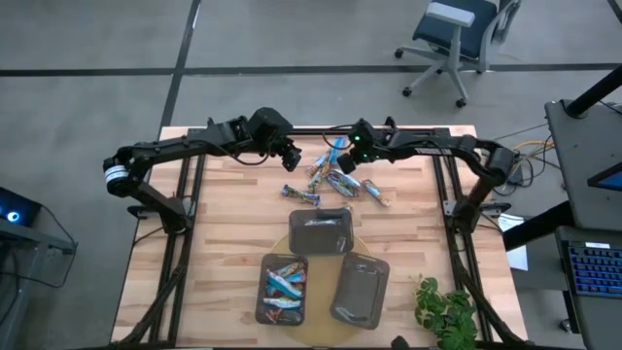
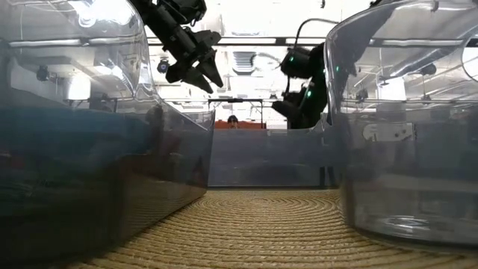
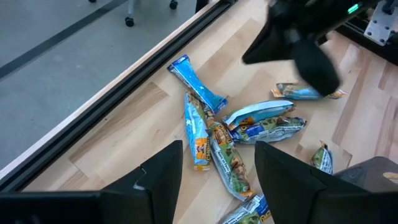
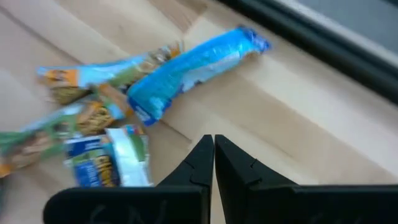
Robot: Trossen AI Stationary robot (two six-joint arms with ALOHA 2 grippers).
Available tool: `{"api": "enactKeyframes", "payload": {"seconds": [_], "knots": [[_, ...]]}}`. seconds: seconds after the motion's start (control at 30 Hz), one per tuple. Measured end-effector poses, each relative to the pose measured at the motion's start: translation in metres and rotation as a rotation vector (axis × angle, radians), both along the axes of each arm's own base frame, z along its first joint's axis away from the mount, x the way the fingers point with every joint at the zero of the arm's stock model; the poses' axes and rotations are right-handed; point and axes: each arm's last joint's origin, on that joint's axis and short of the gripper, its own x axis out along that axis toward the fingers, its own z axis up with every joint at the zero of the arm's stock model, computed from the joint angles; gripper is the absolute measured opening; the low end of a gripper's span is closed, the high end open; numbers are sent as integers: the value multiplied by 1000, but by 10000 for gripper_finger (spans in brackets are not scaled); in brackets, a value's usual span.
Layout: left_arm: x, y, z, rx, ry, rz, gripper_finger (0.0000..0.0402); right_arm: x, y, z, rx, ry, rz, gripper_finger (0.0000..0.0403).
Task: Pick and place Granola Bars by type
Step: Put the bottom right blue granola bar into the top black bin
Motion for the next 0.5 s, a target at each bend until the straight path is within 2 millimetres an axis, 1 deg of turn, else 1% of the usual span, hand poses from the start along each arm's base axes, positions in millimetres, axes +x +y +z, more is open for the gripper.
{"api": "enactKeyframes", "payload": {"seconds": [0.1,0.23,0.37,0.5], "knots": [[0,0,0,0,0,0,183,-8,10,16,-28,-42,19,8],[0,0,0,0,-1,0,183,-24,26,25,5,-98,54,8],[1,-1,0,1,-1,-3,183,-39,51,31,79,-174,117,8],[1,-1,0,2,0,-6,183,-54,79,38,107,-239,140,8]]}}
